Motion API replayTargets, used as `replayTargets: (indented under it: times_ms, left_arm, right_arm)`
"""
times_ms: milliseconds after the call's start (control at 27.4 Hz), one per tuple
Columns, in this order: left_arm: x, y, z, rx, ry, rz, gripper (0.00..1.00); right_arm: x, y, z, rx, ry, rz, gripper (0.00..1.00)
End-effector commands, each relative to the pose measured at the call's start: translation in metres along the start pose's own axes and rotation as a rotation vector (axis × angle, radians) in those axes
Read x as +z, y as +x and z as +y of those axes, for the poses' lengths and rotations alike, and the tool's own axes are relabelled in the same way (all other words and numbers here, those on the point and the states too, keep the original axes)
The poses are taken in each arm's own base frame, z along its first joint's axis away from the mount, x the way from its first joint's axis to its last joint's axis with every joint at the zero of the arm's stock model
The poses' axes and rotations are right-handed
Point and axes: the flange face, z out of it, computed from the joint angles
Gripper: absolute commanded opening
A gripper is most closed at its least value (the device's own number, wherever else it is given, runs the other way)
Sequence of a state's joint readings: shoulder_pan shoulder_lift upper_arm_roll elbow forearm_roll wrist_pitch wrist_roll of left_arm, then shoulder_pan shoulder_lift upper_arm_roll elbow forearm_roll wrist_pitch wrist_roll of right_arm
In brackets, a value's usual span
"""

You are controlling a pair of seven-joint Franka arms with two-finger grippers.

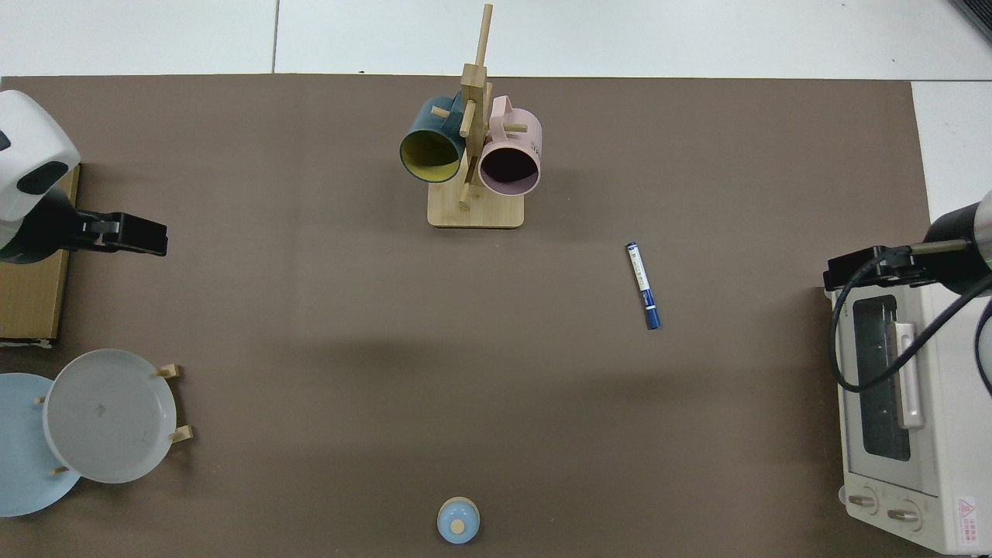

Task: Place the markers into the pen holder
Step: 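Move the right gripper toward the blue-capped white marker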

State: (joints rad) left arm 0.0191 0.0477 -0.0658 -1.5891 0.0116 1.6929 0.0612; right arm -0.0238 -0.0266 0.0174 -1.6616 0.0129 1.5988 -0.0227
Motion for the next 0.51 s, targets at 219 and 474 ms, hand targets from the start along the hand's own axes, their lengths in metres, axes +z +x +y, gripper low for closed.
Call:
replayTargets:
  times_ms: [219, 474]
  left_arm:
    - [0.001, -0.005, 0.003, -0.01, -0.001, -0.016, 1.0]
    - [0.001, -0.006, 0.003, -0.008, -0.001, -0.019, 1.0]
  right_arm:
    - [-0.002, -0.002, -0.004, -0.035, -0.021, 0.018, 1.0]
    - [-0.001, 0.01, -0.019, -0.042, -0.011, 0.074, 1.0]
